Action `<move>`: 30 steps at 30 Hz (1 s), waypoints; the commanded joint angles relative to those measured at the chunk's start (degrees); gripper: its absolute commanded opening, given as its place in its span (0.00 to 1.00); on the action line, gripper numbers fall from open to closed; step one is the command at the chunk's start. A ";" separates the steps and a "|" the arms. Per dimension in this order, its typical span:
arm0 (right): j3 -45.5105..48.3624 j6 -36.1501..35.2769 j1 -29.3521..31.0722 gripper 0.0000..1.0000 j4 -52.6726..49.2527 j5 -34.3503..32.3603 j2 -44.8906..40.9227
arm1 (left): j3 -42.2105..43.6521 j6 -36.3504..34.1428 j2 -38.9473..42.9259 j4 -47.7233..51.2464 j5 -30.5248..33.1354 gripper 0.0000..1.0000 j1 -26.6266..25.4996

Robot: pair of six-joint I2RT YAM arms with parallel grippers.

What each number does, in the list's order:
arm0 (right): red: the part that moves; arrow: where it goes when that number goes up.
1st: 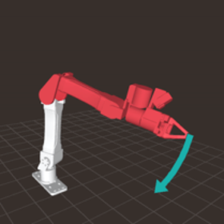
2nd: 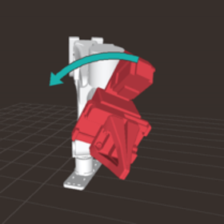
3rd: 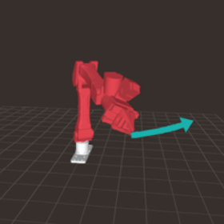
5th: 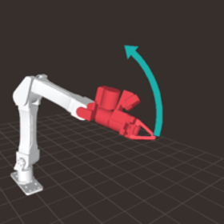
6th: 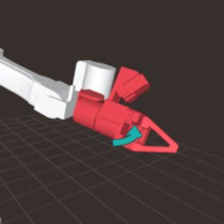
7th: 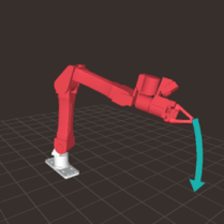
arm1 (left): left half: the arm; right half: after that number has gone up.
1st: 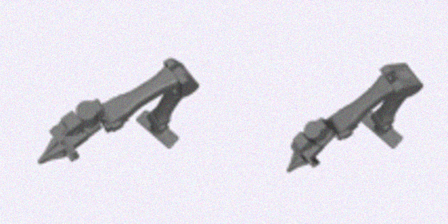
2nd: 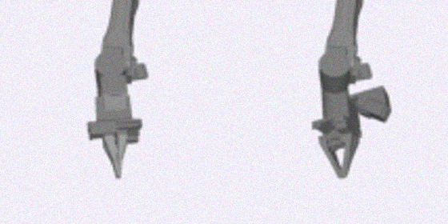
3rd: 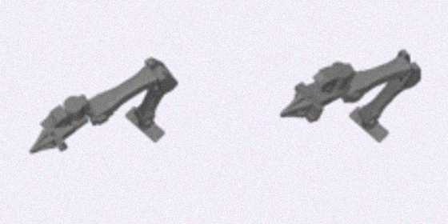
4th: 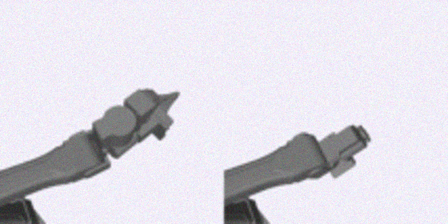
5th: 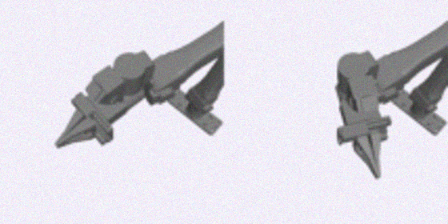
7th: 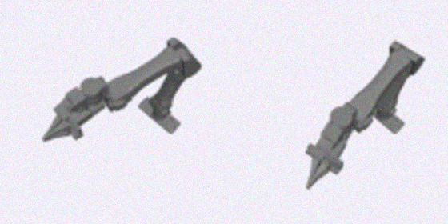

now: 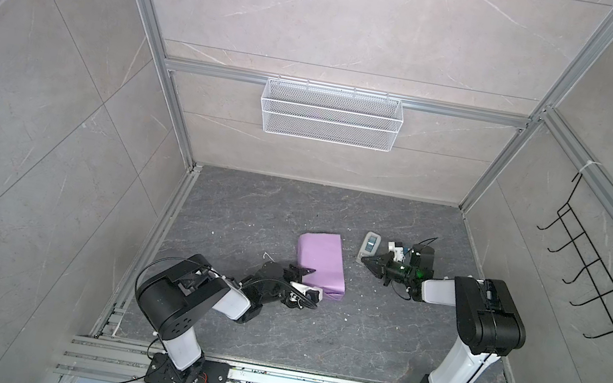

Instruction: Wrap the gift box in paper

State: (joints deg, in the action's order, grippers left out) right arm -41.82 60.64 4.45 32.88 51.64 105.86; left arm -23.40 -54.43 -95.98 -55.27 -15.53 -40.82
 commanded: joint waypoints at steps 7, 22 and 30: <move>1.08 -1.57 1.21 0.00 -0.88 1.37 1.84 | -0.42 2.23 -1.40 4.10 0.14 0.77 0.56; 0.17 -6.94 1.16 0.00 -8.22 -2.81 2.86 | -0.31 2.45 -1.13 4.19 0.06 0.77 0.56; -1.98 -10.47 1.09 0.00 -14.68 -6.02 4.15 | -0.41 2.53 -1.15 4.17 -0.03 0.77 0.56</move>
State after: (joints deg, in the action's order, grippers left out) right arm -43.66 53.06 4.89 26.02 46.89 108.03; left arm -23.40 -54.13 -95.98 -55.27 -15.55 -40.82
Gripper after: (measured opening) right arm 0.046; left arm 0.768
